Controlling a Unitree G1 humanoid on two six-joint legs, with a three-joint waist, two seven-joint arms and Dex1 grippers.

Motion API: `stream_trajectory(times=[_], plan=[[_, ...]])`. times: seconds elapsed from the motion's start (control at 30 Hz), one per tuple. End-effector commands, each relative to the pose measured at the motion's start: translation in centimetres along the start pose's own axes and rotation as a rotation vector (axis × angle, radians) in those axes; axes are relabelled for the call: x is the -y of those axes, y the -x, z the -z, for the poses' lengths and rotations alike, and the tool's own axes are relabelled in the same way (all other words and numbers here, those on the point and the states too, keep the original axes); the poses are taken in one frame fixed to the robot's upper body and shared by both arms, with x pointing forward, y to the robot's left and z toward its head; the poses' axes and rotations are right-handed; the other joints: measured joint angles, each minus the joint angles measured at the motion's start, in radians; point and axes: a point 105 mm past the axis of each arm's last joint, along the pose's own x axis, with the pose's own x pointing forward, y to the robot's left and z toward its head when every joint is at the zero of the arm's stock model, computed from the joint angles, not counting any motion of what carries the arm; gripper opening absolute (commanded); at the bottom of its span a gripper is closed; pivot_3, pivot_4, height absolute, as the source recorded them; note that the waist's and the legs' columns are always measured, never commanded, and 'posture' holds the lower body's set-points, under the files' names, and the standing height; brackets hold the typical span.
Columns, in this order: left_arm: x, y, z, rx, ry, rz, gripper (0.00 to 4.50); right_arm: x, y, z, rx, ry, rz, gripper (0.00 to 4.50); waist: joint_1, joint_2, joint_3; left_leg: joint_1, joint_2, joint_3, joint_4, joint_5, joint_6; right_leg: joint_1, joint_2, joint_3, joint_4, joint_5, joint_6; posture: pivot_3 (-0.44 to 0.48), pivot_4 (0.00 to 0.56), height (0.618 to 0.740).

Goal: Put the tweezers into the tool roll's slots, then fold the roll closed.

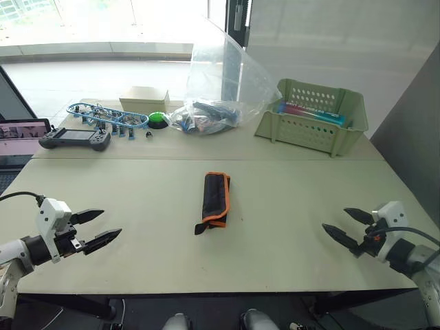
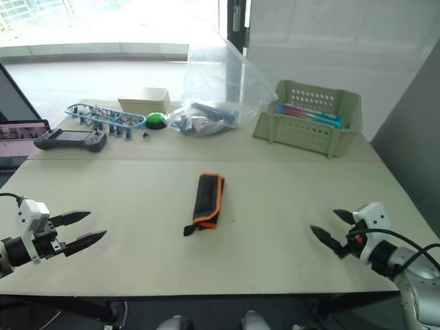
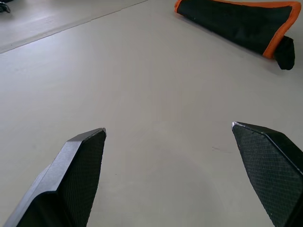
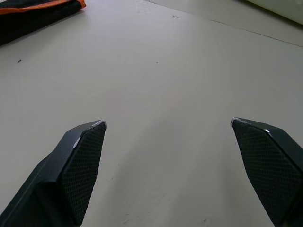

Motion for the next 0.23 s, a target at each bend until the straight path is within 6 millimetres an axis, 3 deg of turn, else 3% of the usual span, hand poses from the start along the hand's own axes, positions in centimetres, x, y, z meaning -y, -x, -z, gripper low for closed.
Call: stream_trajectory(times=[0.03,0.23], plan=[[-0.42,0.2,-0.77,-0.013,-0.047,-0.024,4.5,0.38,0.21,-1.17,0.03,0.033,0.008,4.48,-0.001,0.0,0.0,0.0,0.0,0.0,0.0,0.0,0.0,0.0,0.0,0.0,0.0,0.001,-0.002,0.0,0.15,0.74],[-0.43,0.16,-1.02,-0.007,-0.051,-0.026,4.5,0.24,-0.03,-1.42,0.036,0.032,0.005,4.48,0.0,0.0,0.0,-0.002,-0.001,0.0,-0.001,0.0,0.0,0.0,0.0,0.0,0.0,0.002,-0.004,0.0,0.15,0.74]])
